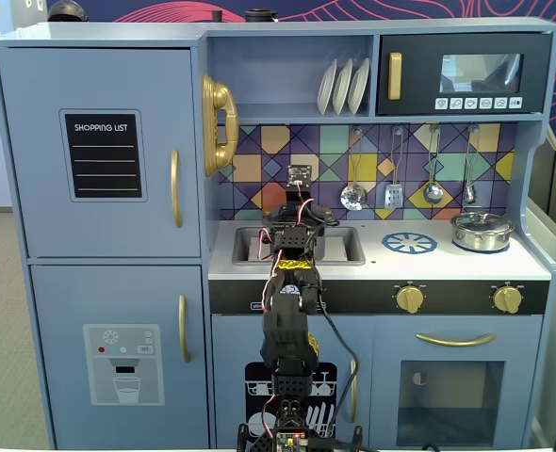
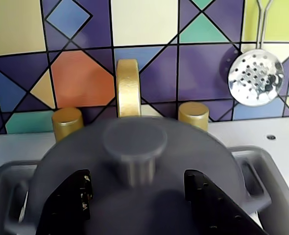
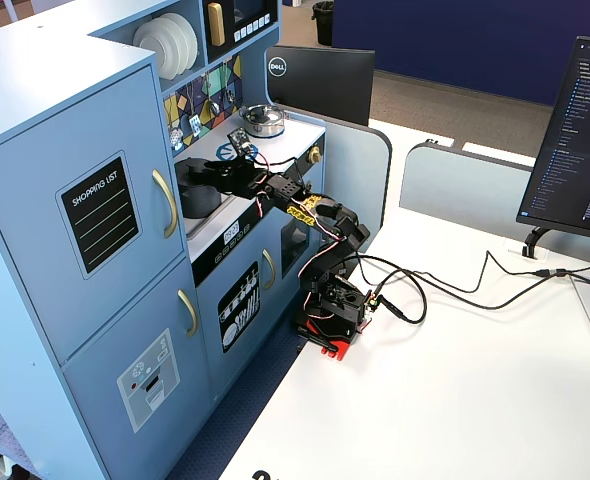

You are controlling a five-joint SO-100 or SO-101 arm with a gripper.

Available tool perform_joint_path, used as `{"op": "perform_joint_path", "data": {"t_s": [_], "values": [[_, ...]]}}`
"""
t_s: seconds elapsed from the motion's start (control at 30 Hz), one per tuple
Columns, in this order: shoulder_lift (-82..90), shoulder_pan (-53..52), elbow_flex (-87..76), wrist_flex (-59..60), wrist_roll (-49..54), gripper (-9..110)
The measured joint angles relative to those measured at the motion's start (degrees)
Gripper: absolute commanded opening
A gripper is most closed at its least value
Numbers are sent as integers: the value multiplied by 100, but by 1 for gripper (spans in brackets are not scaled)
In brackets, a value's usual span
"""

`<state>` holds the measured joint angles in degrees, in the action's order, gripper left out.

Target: Take off the lid from the gray recipient and place it on the counter

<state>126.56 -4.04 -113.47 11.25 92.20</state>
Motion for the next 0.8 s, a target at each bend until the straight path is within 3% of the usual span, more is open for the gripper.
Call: {"op": "perform_joint_path", "data": {"t_s": [0.4,0.53,0.8], "values": [[-967,44,633,-316,0,14],[-1116,132,712,-413,53,0],[-1125,149,721,-422,149,0]]}}
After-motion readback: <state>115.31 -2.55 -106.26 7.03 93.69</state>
